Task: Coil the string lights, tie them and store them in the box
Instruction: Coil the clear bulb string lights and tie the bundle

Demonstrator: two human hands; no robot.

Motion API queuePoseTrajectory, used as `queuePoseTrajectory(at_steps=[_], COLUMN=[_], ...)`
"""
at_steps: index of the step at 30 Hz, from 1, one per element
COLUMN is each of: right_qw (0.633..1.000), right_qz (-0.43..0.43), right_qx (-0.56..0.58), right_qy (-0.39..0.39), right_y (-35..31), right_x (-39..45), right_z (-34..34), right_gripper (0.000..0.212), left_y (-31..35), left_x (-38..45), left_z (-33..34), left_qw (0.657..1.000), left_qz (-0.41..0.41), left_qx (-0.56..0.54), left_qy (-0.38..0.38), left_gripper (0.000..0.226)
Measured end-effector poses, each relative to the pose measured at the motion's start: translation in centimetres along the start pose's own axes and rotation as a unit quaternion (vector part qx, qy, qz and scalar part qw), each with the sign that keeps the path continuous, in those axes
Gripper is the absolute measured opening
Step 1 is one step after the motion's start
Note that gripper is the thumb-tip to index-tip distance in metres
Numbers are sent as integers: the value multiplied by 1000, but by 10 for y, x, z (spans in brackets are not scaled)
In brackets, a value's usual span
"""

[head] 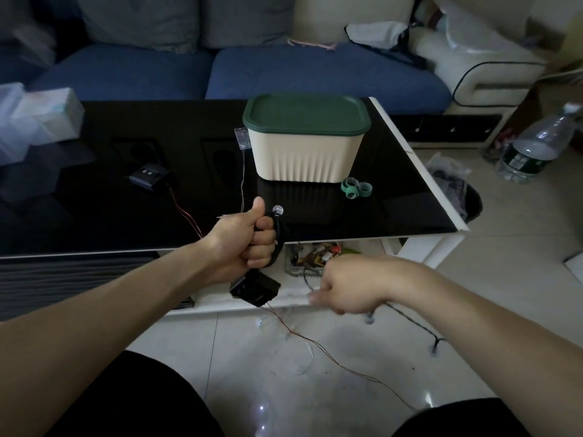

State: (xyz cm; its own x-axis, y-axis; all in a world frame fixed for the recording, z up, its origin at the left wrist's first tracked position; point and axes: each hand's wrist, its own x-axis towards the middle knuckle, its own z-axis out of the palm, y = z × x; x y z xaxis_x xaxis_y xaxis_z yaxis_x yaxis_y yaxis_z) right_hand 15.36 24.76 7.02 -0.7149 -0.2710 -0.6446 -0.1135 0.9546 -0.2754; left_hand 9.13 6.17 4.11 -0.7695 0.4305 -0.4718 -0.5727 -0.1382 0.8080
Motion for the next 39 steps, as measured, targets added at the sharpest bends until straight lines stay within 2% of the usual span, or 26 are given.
queuePoseTrajectory(at_steps=[3, 9, 12, 15, 18, 22, 24, 27, 30, 35, 39], right_qw=[998, 987, 977, 963, 953, 935, 939, 946, 937, 928, 933], right_qz=[-56, -142, -137, -140, -141, -113, -110, -148, -153, -147, -116], right_qx=[-11, 27, 53, 51, 80, 79, 98, 160, 194, 213, 216], right_qy=[-11, 73, 153, 226, 256, 328, 309, 241, 248, 270, 264], right_y=[-20, -32, -25, -13, -6, 1, 7, 17, 24, 38, 42], right_x=[-5, -6, -3, 2, 1, 6, 7, 8, 11, 22, 28], right_z=[7, 7, 7, 6, 3, -1, -5, -8, -9, -10, -6], right_gripper=[51, 34, 29, 33, 43, 40, 34, 30, 29, 20, 23], left_y=[-4, -14, -22, -25, -24, -26, -26, -21, -18, -11, -8], left_x=[1, -3, -3, -7, -10, -6, -4, -4, -5, -5, -8], left_z=[4, 18, 21, 25, 30, 24, 19, 13, 7, 3, 3], left_qw=[1000, 998, 989, 976, 960, 952, 949, 938, 937, 961, 968], left_qz=[-2, -11, -14, -26, -19, -31, -42, -72, -93, -118, -100], left_qx=[23, 58, 134, 182, 240, 264, 263, 264, 238, 177, 171], left_qy=[-9, -27, -62, -113, -142, -153, -170, -213, -237, -178, -151], left_gripper=[46, 39, 34, 28, 34, 43, 35, 27, 30, 34, 33])
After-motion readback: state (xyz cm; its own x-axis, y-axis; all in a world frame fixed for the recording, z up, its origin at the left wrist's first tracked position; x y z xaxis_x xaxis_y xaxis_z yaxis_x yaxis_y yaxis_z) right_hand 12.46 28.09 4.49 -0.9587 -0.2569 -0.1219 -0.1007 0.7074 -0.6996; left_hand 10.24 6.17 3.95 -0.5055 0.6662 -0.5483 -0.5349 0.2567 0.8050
